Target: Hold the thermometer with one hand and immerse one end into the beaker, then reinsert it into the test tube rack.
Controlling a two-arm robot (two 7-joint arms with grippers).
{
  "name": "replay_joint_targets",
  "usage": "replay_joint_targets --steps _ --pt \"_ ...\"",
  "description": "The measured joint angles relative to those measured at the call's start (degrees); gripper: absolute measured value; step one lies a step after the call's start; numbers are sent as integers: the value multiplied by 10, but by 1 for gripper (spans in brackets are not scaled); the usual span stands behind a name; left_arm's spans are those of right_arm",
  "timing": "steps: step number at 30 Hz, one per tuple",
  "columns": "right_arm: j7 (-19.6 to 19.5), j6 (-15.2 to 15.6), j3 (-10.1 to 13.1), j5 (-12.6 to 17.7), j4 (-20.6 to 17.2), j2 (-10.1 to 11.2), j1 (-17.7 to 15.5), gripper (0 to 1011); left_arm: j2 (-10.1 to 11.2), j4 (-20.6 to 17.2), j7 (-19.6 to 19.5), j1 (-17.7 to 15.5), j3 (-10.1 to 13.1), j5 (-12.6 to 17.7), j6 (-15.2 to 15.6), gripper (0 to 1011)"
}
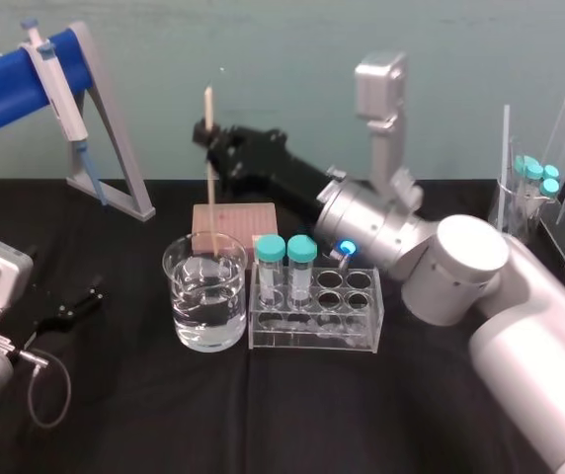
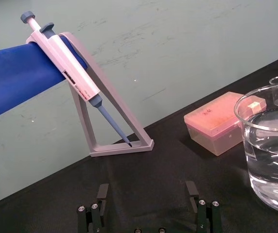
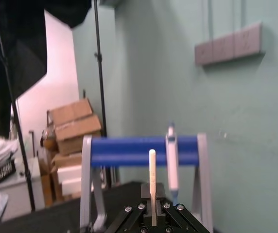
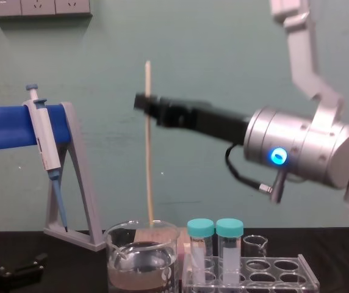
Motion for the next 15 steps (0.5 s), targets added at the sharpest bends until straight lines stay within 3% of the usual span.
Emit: replay_joint_targets --steps 6,15 --pt "-23 8 29 26 -58 24 -10 47 0 0 0 0 0 0 0 1004" --pt "-79 11 74 30 -111 65 -31 48 0 0 0 0 0 0 0 1004"
